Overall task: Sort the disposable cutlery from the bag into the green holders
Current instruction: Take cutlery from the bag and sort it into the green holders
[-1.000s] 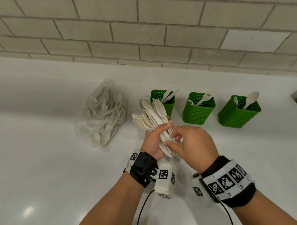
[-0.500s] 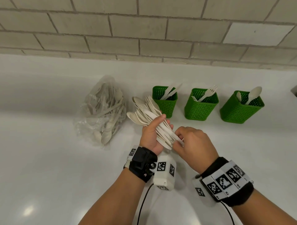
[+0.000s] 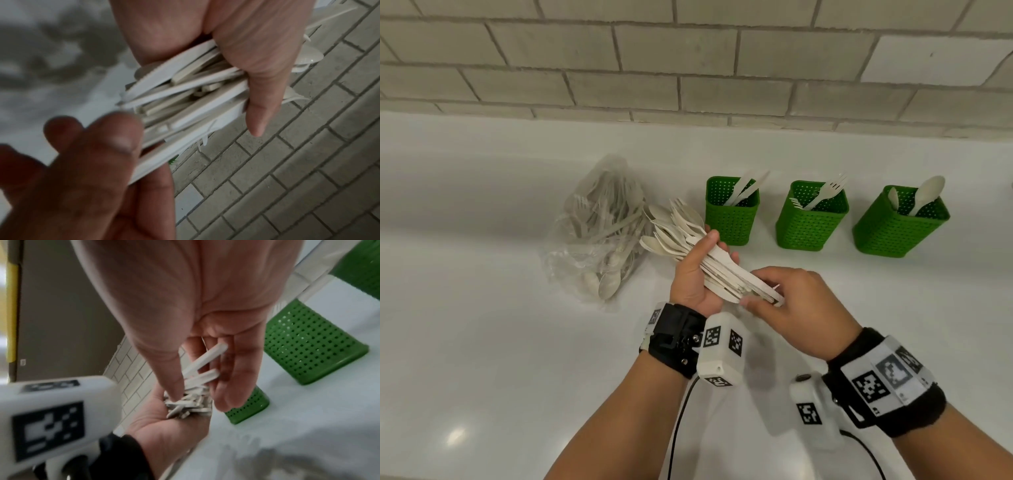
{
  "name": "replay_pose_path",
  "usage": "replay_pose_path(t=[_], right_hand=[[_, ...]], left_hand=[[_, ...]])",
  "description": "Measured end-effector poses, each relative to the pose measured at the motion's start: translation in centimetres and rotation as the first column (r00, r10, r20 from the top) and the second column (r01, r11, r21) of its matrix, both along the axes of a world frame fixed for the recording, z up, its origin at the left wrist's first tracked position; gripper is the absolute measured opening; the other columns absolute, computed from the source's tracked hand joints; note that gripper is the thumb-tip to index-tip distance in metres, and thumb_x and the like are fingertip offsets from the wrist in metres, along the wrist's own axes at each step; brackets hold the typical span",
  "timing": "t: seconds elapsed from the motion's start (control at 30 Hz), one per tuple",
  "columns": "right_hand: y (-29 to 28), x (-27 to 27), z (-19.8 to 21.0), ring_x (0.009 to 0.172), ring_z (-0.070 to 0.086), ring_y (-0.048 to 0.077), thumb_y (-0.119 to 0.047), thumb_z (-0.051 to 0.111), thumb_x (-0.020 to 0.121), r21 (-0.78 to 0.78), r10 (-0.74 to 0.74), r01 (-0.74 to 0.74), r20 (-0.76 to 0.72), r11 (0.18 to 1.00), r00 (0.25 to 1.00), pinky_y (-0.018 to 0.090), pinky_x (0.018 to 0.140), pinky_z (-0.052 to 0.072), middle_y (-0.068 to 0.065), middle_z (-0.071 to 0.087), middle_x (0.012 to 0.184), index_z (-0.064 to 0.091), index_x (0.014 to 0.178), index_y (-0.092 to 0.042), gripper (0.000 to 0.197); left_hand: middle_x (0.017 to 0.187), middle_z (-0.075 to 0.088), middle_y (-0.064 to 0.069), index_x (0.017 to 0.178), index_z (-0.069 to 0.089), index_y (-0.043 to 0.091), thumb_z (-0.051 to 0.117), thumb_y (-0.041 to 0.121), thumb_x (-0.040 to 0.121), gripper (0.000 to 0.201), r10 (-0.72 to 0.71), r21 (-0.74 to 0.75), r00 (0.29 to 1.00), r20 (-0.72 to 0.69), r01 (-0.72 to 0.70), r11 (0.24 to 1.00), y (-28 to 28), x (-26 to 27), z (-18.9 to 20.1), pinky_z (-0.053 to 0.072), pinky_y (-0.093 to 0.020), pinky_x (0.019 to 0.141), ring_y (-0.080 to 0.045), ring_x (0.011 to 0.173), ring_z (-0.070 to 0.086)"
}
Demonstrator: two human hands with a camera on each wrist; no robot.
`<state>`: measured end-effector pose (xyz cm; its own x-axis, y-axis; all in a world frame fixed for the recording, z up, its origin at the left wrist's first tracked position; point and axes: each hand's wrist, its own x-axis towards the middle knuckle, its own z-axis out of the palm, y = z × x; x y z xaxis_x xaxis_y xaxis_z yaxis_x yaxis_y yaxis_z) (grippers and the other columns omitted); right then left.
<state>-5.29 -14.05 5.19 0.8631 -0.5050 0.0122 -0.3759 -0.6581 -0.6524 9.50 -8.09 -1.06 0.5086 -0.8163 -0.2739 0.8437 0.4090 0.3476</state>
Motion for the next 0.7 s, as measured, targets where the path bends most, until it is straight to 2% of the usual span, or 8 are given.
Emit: replay_pose_path(t=[0.1,0.23,0.33,0.43,0.47,0.53,0.63,0.7], right_hand=[[0.0,-0.2,0.0,0.065,0.06,0.011,-0.024,0.057,0.093,-0.017,0.051,-0.052,-0.074,0.998,0.996,0.035,0.067,0.05,-0.004,0.066,0.068,0.071,0.091,-0.023,0.014],[-0.8,-1.7,1.0,0.057,0.06,0.006,-0.02,0.052,0.097,0.069,0.118,-0.11,-0.137,0.992,0.983,0.025,0.059,0.05,-0.007,0.064,0.066,0.061,0.078,-0.03,0.023],[-1.1,-3.0,1.4,0.057,0.055,0.009,-0.023,0.047,0.099,0.1,0.139,-0.121,-0.19,0.988,0.972,0.029,0.058,0.047,-0.003,0.061,0.068,0.059,0.086,-0.03,0.019],[-0.7,-2.9,1.0,0.058,0.052,0.011,-0.026,0.045,0.1,0.13,0.146,-0.121,-0.209,0.984,0.967,0.03,0.058,0.043,-0.003,0.058,0.068,0.055,0.096,-0.028,0.011],[-0.5,-2.5,0.9,0.056,0.05,0.009,-0.03,0.046,0.1,0.136,0.136,-0.111,-0.188,0.984,0.973,0.028,0.056,0.041,-0.004,0.057,0.066,0.053,0.096,-0.028,0.008],[-0.3,-1.8,0.8,0.055,0.046,0.006,-0.037,0.047,0.099,0.156,0.139,-0.117,-0.14,0.981,0.98,0.023,0.053,0.036,-0.011,0.052,0.062,0.051,0.086,-0.026,0.018],[-0.9,-2.2,0.7,0.05,0.036,0.005,-0.037,0.045,0.1,0.316,0.178,-0.139,-0.097,0.938,0.979,0.018,0.052,0.03,-0.014,0.041,0.054,0.05,0.076,-0.019,0.03],[-1.7,-3.2,1.0,0.048,0.026,0.01,-0.04,0.044,0.099,0.548,0.157,-0.105,-0.049,0.83,0.986,0.02,0.045,0.026,-0.009,0.03,0.054,0.051,0.076,-0.015,0.035]], left_hand=[[0.07,0.064,0.005,0.092,0.067,0.02,0.098,0.015,0.042,0.06,-0.012,-0.067,1.0,-0.014,0.011,0.998,0.2,-0.3,0.0,0.056,-0.025,0.062,-0.007,0.061,0.062],[0.073,0.064,0.007,0.099,0.063,0.018,0.097,0.019,0.05,0.059,-0.025,-0.161,0.999,-0.041,0.018,0.987,0.8,0.1,0.0,0.054,-0.024,0.061,-0.008,0.061,0.061],[0.072,0.063,0.007,0.094,0.069,0.016,0.095,0.018,0.052,0.049,-0.027,-0.188,0.998,-0.062,0.015,0.982,1.1,0.8,0.1,0.053,-0.025,0.059,-0.008,0.059,0.06],[0.071,0.065,0.005,0.094,0.068,0.016,0.093,0.009,0.046,0.054,-0.039,-0.16,0.997,-0.064,0.028,0.987,1.2,0.9,0.4,0.054,-0.023,0.058,-0.009,0.058,0.062],[0.073,0.066,0.006,0.097,0.066,0.016,0.093,0.008,0.045,0.059,-0.053,-0.148,0.997,-0.054,0.044,0.988,1.2,0.6,0.5,0.054,-0.023,0.06,-0.009,0.06,0.064],[0.079,0.069,0.005,0.101,0.064,0.017,0.092,0.009,0.042,0.066,-0.061,-0.11,0.998,-0.016,0.059,0.992,1.0,0.1,0.4,0.057,-0.025,0.063,-0.011,0.069,0.068],[0.082,0.071,0.005,0.103,0.063,0.016,0.087,0.008,0.044,0.064,-0.037,-0.066,0.999,-0.011,0.036,0.997,1.1,0.4,0.2,0.058,-0.026,0.066,-0.011,0.073,0.07],[0.083,0.071,0.005,0.103,0.064,0.016,0.09,0.01,0.044,0.064,-0.025,-0.092,0.999,-0.038,0.022,0.996,1.5,1.3,0.0,0.058,-0.026,0.066,-0.011,0.072,0.07]])
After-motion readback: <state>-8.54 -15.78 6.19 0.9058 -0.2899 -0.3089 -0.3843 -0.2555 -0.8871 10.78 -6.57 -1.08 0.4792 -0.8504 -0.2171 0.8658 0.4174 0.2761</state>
